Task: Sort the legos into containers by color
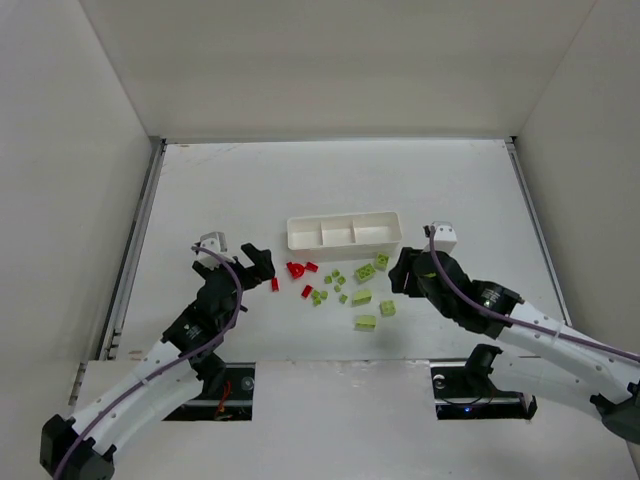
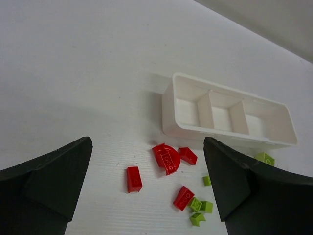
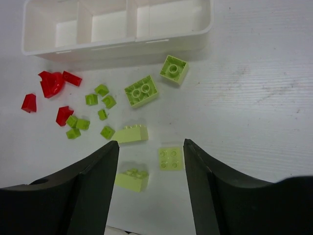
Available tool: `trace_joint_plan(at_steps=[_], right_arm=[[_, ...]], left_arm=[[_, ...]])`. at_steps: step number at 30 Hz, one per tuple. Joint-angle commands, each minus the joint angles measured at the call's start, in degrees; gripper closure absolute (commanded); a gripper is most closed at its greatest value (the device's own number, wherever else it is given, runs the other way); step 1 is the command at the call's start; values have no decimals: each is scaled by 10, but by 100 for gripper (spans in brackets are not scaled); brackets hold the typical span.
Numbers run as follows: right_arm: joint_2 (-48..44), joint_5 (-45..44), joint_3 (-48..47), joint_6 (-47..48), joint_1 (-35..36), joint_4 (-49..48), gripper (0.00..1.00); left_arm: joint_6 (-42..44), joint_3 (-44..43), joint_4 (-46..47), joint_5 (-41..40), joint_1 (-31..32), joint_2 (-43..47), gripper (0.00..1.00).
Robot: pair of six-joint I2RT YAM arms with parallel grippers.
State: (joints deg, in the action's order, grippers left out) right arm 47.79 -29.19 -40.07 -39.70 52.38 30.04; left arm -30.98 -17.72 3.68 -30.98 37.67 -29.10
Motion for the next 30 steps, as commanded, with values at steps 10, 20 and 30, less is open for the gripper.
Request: trace_joint_plan(at_steps=[10,20,30], right_arm=[[49,29,-21,38,41,-53,92],[120,35,3,89,39,-134,52],[292,87,-11,152,-17,-263,18]], left_arm=[[-111,74,147,2,-34,9,0],[-129,-12,62,-81,-7,-71,0],[-58,-58,26,-56,-7,-170,84]])
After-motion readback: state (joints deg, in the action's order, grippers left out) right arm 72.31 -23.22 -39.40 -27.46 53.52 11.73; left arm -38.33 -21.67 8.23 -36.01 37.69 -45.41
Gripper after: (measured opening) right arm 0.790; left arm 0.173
